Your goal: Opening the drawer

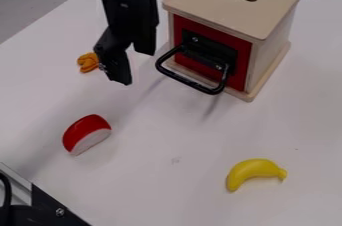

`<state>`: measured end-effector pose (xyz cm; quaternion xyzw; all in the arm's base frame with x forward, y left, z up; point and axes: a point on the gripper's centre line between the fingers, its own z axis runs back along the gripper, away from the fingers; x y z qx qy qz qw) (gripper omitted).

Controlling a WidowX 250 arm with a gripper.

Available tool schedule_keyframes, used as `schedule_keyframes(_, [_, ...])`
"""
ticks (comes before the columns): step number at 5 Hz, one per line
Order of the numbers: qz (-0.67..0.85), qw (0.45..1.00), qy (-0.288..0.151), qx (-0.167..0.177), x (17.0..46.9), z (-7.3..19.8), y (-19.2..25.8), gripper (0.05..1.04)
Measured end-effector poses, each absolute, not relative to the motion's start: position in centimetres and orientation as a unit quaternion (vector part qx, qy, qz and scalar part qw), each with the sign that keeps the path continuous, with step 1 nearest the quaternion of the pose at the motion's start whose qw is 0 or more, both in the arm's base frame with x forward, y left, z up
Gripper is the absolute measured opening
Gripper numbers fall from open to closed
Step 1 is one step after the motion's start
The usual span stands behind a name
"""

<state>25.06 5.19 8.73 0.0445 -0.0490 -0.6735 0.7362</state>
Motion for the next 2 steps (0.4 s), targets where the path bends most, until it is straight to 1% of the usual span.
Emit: schedule_keyframes(2, [-0.697, 0.715, -0.040, 0.035, 26.6, 6.1, 3.3, 0.999])
